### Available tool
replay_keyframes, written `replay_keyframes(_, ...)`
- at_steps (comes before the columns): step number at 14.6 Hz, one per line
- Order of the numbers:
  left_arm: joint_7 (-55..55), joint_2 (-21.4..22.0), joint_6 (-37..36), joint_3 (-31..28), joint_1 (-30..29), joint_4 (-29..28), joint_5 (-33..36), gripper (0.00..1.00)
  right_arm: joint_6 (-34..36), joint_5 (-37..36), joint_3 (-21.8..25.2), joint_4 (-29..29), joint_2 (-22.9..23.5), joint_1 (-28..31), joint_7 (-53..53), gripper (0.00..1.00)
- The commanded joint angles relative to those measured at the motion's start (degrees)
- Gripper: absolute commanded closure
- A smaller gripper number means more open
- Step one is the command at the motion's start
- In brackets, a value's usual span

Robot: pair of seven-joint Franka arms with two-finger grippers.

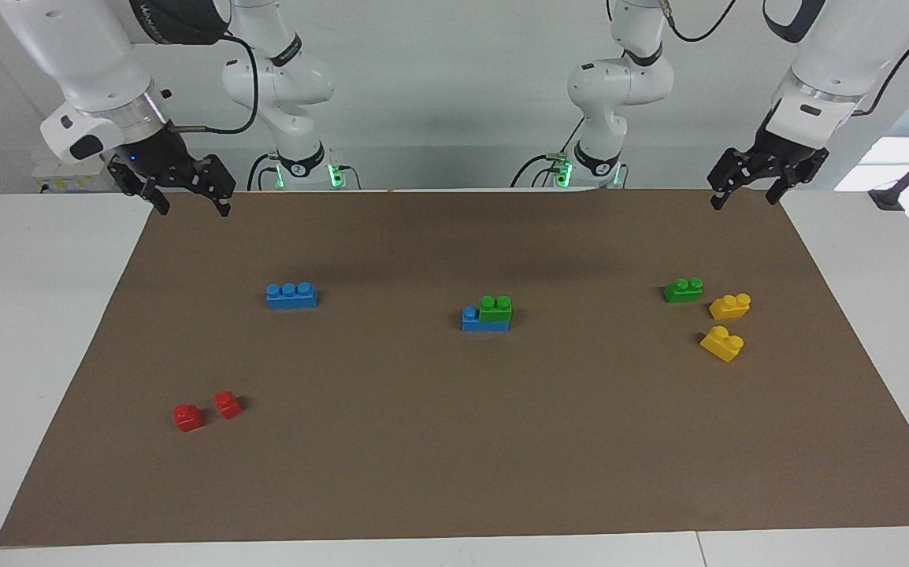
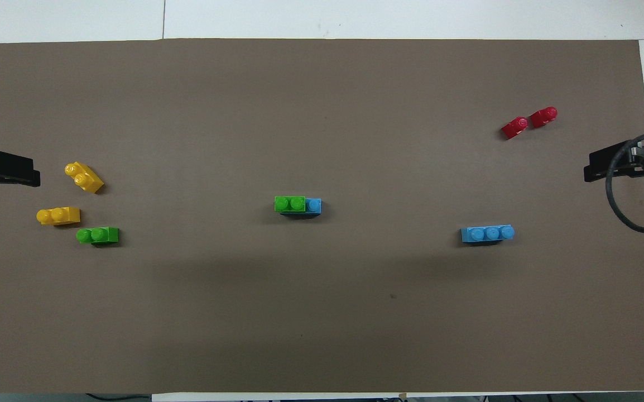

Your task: Remove green block with left arm and hold with right

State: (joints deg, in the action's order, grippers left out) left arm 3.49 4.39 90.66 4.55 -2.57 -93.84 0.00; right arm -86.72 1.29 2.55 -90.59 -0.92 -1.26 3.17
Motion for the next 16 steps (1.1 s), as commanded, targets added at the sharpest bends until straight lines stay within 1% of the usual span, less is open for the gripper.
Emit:
replay_keyframes(1, 0.4, 3.1, 2.3, -0.2, 0.0, -4.8, -1.0, 0.0, -1.1, 1.1, -0.4, -1.5, -1.3, 1.9, -1.9, 0.0)
replay_keyframes(3, 2.9, 3.5, 3.0, -0.2, 0.5, -5.6, -1.0, 0.0, -2.7, 1.3, -0.4, -1.6, -1.3, 1.9, 5.0, 0.0)
replay_keyframes(4, 6.8, 3.5, 3.3, -0.1, 0.6, -5.6, -1.0, 0.0, -2.8, 1.4, -0.5, -1.7, -1.3, 1.7, 10.0, 0.0)
replay_keyframes(7, 24.2, 3.7, 4.2, 0.0, 3.7, -6.1, -1.1, 0.0, -4.3, 1.5, -1.1, -3.2, -1.5, 0.9, 25.3, 0.05)
replay_keyframes(9, 37.5, 3.8, 5.4, 0.0, 6.0, -6.8, -1.8, 0.0, -5.1, 2.5, -1.1, -5.1, -2.0, 0.1, 31.8, 0.05)
replay_keyframes(11, 50.1, 4.7, 6.3, 0.0, 7.8, -8.3, -3.4, 0.0, -5.2, 8.2, -1.1, -7.0, -2.1, 0.2, 40.2, 0.05)
replay_keyframes(14, 64.4, 6.7, 10.1, 0.0, 12.4, -12.8, -3.6, 0.0, -7.4, 15.6, -1.1, -10.4, -2.1, -0.1, 53.9, 0.04)
replay_keyframes(16, 72.7, 7.5, 11.3, 0.0, 14.6, -14.3, -3.8, 0.0, -8.6, 20.7, -1.1, -12.5, -1.7, -1.5, 62.1, 0.04)
